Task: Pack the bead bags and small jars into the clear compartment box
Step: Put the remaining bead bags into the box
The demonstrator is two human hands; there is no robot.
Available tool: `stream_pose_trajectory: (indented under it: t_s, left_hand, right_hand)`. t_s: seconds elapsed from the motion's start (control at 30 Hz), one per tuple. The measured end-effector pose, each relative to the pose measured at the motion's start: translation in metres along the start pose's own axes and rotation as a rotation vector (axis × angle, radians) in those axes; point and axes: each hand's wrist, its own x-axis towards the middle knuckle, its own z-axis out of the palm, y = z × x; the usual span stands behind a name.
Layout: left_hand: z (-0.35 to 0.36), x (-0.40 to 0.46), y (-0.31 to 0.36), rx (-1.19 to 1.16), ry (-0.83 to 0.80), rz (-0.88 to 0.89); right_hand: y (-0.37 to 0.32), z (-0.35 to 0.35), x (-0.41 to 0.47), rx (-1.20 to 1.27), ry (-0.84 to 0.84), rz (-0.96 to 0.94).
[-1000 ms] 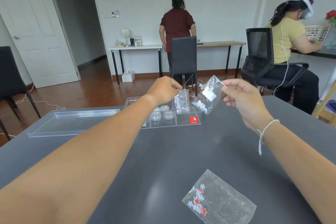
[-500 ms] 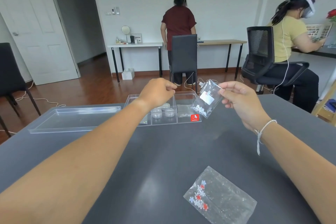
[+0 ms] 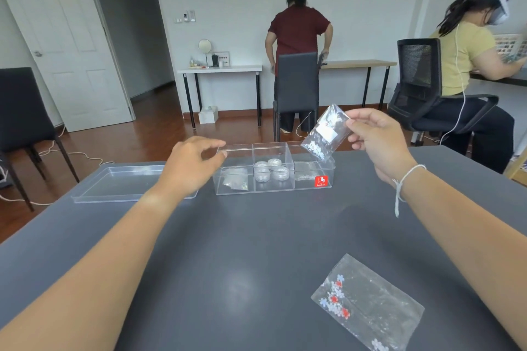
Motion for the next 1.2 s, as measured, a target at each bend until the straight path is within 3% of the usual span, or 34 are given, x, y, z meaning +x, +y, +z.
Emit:
stream_pose_trajectory:
  t_s: [0.87, 1.2]
  left_hand:
    - [0.0, -0.002, -0.014, -0.011, -0.106, -0.073]
    - [0.0, -0.002, -0.016, -0.039, -0.125, -0.07]
  right_hand:
    - [0.018, 0.024, 0.014, -0.182, -0.048, -0.008]
    - [0.018, 0.029, 0.018, -0.113, 0.053, -0.004]
